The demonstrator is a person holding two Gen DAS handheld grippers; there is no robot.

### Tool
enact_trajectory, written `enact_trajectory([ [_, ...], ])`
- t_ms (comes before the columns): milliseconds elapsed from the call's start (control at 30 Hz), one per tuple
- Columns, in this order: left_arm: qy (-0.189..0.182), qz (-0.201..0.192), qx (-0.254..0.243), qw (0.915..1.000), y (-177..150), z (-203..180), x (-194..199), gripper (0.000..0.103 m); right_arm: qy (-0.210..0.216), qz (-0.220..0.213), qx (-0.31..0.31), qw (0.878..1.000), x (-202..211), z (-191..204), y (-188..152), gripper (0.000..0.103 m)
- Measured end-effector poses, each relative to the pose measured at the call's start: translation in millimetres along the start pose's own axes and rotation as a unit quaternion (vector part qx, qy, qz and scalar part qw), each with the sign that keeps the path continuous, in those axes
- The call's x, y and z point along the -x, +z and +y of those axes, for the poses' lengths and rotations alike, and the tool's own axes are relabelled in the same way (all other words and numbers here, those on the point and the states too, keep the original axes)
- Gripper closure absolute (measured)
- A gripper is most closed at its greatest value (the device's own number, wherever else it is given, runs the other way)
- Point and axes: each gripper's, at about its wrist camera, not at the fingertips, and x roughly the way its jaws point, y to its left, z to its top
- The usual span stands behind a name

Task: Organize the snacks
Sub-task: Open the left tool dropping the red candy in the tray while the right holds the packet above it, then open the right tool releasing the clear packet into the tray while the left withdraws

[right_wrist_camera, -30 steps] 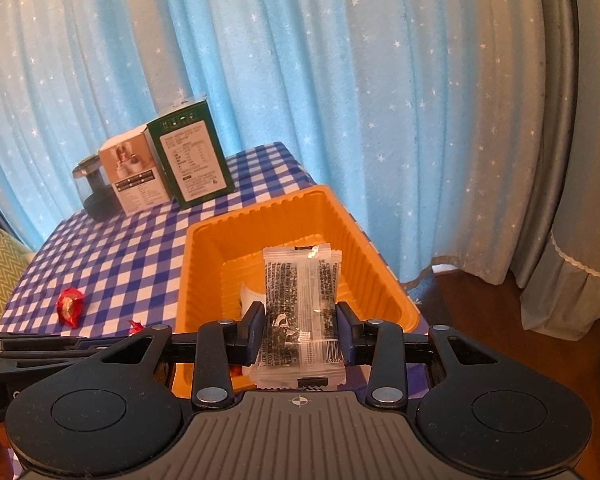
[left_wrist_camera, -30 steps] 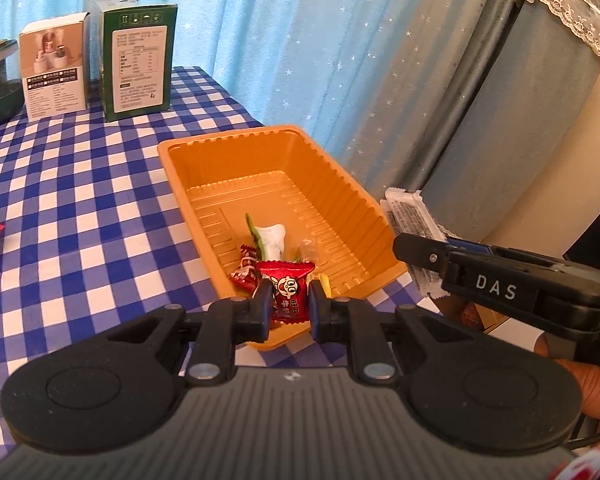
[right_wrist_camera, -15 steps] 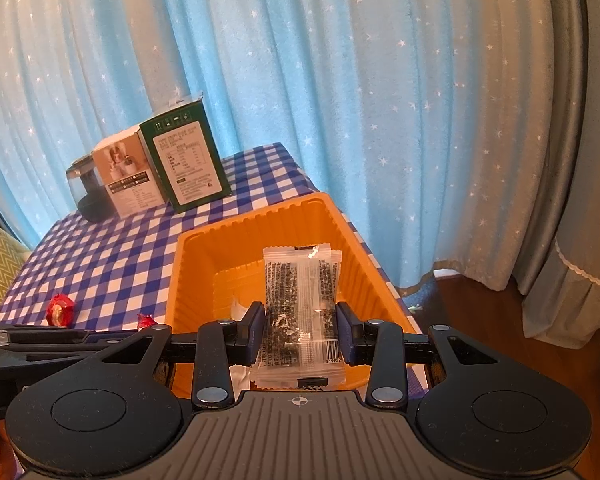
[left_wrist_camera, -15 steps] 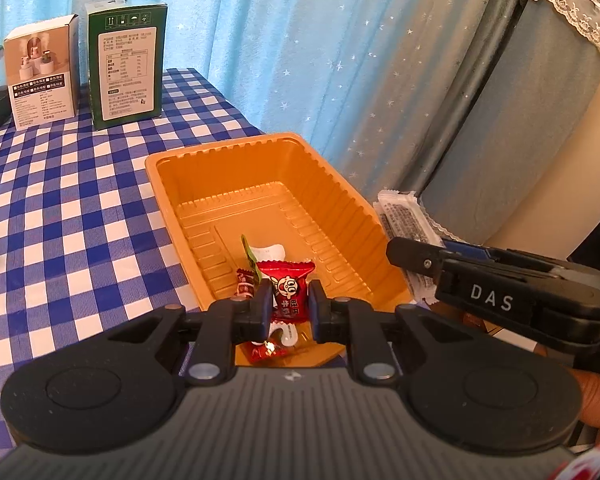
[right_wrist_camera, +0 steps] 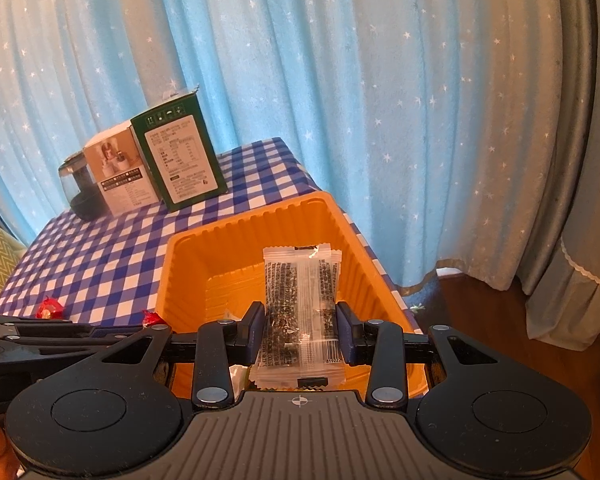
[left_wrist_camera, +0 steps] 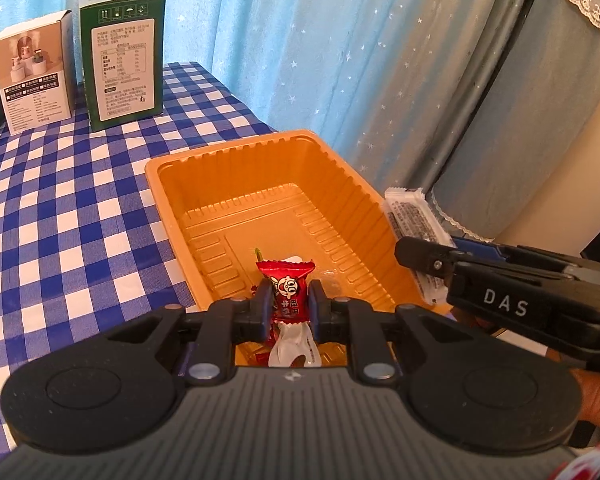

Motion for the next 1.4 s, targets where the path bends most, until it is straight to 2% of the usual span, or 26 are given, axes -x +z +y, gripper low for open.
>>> enact_trajectory([
  [100, 0.006, 0.006, -0.006, 0.9999, 1.7, -1.0, -7.2, 0.083, 0.000, 0.001, -0.002, 1.000, -2.5, -1.5, 0.4, 0.065],
  [133, 0.008, 0.006, -0.007, 0.9999, 1.5, -0.5, -8.3, 0.076, 0.000, 0.001, -0.002, 1.000, -2.6, -2.0, -0.2, 0.065],
  [600, 0.039, -0.007, -0.005, 0.9992, -13.0, 12.1, 9.4, 0.073, 0.002, 0.003, -0.010, 1.000, -3.0, -3.1, -0.6, 0.065],
  [1267, 0.040, -0.011, 0.018, 0.9990, -20.3, 27.0, 21.5, 0.069, 0.012, 0.007, 0.004, 1.000, -11.7, 11.9, 4.9, 0.065],
  [1400, 0.043, -0.012, 0.024, 0.9987, -22.1, 29.9, 23.5, 0.068, 0.032, 0.005, -0.010, 0.999, -18.5, 7.8, 7.1, 0.064],
])
